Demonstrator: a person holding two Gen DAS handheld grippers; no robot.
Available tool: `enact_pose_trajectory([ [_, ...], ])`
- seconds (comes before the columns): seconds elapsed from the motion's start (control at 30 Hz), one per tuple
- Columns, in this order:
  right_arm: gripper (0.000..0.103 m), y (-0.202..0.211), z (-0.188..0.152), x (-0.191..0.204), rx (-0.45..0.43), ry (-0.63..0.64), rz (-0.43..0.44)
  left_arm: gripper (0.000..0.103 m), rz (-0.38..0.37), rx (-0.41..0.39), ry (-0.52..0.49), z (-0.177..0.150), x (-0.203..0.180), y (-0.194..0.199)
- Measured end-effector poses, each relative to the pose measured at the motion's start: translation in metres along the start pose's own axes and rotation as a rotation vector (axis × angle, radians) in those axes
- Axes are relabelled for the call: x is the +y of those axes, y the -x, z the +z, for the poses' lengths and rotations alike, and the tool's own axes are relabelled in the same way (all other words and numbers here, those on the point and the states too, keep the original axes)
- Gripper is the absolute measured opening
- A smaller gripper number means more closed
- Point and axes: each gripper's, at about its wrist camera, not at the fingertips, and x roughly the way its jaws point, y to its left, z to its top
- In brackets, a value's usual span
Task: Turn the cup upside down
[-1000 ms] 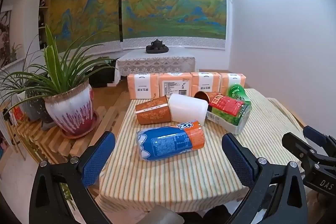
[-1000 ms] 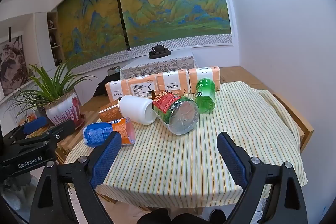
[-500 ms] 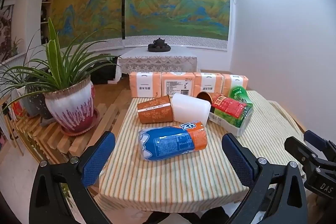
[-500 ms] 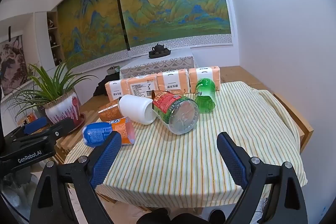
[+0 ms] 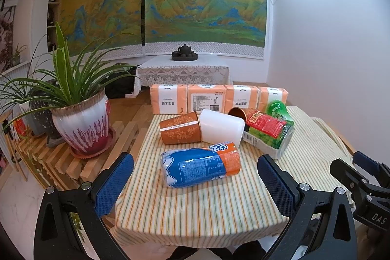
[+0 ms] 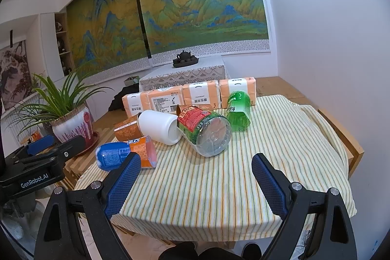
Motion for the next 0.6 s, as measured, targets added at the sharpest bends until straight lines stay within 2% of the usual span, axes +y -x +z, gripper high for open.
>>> enact_pose_trajectory([
  [0.6, 0.09, -0.0026, -0.0013, 0.0002, 0.002, 0.001, -0.002, 0.103, -0.004, 0.003, 0.002, 0.001, -0.0014, 0.002],
])
